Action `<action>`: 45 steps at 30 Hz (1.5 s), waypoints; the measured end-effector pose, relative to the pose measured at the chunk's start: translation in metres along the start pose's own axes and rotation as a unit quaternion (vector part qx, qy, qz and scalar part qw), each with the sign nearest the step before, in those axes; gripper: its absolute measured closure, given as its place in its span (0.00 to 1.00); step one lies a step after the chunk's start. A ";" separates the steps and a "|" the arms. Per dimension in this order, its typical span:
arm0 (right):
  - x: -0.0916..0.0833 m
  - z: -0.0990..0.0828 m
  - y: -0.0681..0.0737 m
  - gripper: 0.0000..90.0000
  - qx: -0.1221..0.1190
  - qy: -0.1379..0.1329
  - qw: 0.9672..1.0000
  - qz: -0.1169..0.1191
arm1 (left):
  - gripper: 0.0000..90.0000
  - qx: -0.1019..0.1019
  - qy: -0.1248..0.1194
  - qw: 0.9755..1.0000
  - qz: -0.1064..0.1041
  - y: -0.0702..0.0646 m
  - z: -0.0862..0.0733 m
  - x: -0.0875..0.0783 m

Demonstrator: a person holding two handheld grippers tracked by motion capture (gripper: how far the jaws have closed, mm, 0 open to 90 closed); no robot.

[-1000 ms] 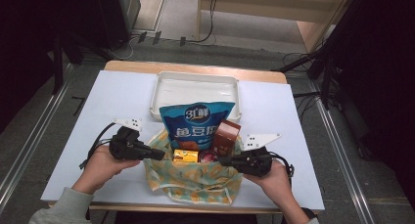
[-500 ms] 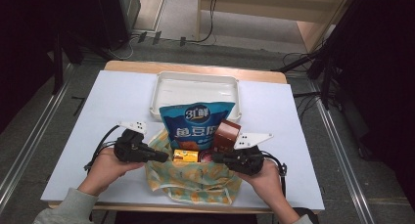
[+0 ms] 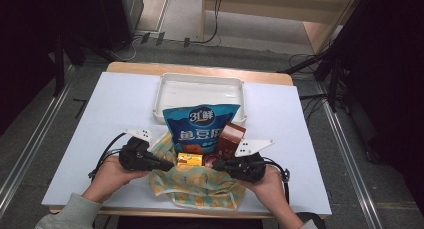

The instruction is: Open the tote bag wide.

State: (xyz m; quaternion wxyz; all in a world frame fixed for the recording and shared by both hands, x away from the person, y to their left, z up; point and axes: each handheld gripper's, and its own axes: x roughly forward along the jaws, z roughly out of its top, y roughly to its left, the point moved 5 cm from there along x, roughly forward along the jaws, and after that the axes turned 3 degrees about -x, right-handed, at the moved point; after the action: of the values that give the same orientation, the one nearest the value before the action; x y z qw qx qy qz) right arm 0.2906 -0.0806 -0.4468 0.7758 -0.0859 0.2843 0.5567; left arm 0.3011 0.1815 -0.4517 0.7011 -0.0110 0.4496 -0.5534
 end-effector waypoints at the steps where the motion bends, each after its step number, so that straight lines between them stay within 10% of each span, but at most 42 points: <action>1: 0.000 0.000 0.002 1.00 0.001 0.001 1.000 0.002 | 1.00 0.000 0.001 1.000 -0.002 0.000 -0.001 0.001; 23: 0.004 -0.013 0.019 1.00 -0.022 0.011 0.999 0.029 | 1.00 -0.002 0.011 1.000 0.002 0.006 -0.014 0.007; 45: 0.011 -0.043 0.008 1.00 -0.020 0.033 0.998 0.048 | 0.99 -0.017 0.016 1.000 0.017 0.024 -0.020 0.012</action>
State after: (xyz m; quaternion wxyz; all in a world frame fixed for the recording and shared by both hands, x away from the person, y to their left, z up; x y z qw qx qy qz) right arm 0.2712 -0.0879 -0.4868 0.7363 -0.1059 0.3027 0.5958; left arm 0.3067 0.1908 -0.4834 0.7027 -0.0065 0.4705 -0.5337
